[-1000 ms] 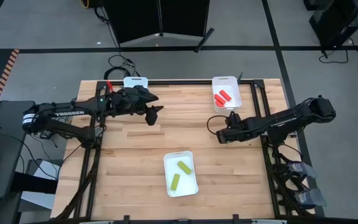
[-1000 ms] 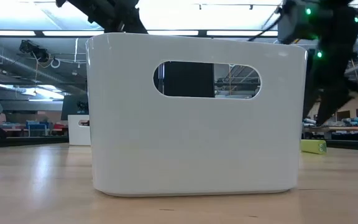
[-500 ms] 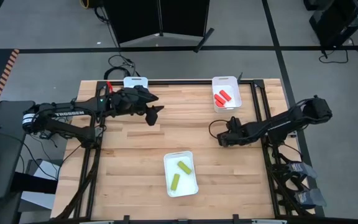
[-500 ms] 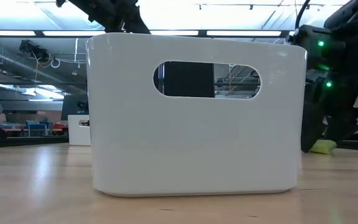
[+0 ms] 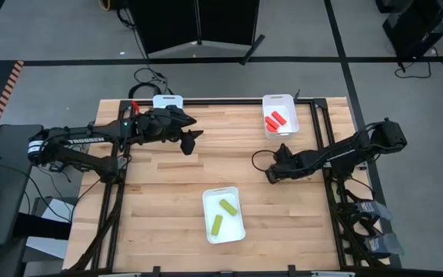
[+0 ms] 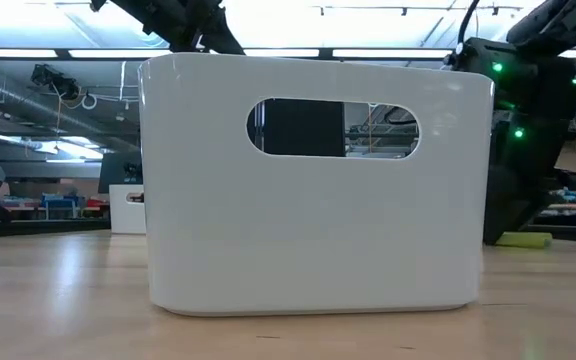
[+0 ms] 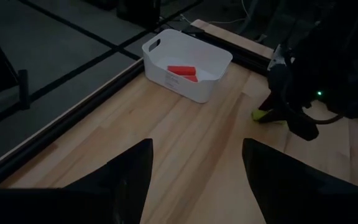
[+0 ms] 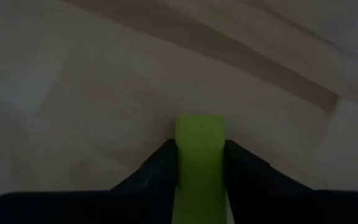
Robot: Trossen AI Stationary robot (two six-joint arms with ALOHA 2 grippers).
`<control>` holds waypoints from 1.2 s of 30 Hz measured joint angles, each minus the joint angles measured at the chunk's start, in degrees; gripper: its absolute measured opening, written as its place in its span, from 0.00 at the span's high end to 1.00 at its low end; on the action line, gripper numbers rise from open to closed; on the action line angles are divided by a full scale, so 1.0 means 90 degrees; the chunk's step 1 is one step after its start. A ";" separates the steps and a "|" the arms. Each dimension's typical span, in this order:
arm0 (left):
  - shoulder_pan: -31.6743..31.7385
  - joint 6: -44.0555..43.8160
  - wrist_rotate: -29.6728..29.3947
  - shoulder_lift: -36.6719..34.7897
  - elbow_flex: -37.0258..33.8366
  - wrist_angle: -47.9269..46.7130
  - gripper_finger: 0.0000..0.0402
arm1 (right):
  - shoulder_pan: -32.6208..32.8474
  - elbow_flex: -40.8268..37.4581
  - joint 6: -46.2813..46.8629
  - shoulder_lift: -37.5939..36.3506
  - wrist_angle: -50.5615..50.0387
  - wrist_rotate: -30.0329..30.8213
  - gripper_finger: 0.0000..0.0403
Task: Sort blocks
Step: Put the green block into the bottom center white bin, then return to Home Position
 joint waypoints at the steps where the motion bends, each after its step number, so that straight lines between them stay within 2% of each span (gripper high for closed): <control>1: 0.0001 0.0000 0.0000 0.0000 0.0000 -0.0004 0.37 | 0.0000 0.0048 -0.0123 0.0001 0.0013 -0.0026 0.72; 7: 0.0000 0.0000 0.0002 0.0000 0.0000 -0.0022 0.37 | 0.0032 0.0487 -0.0917 -0.0147 0.0172 -0.0017 0.72; 10: 0.0001 0.0000 0.0002 0.0000 0.0000 -0.0022 0.37 | 0.0112 0.0786 -0.1756 -0.0365 0.0630 0.0071 0.72; 14: 0.0000 0.0030 0.0002 0.0000 0.0000 0.0005 0.37 | 0.0231 0.1046 -0.3593 -0.0581 0.2327 -0.0113 0.72; 18: 0.0000 0.0136 0.0002 0.0000 0.0000 0.0049 0.37 | 0.0226 0.1067 -0.4865 -0.0415 0.4551 -0.1103 0.72; 25: 0.0002 0.0136 -0.0015 0.0000 0.0000 0.0079 0.37 | 0.0362 0.1142 -0.4949 0.0841 0.6306 -0.2509 0.72; 31: 0.0002 0.0129 -0.0111 -0.0049 -0.0002 0.0166 0.37 | 0.0571 0.1767 -0.4944 0.1635 0.6574 -0.3112 0.71; 33: 0.0002 0.0129 -0.0126 -0.0085 -0.0002 0.0193 0.37 | 0.0571 0.1902 -0.4982 0.1769 0.6572 -0.3260 0.62; 36: -0.0017 0.0127 -0.0130 -0.0166 -0.0002 0.0173 0.37 | 0.0571 0.1985 -0.5035 0.1834 0.6574 -0.3520 0.40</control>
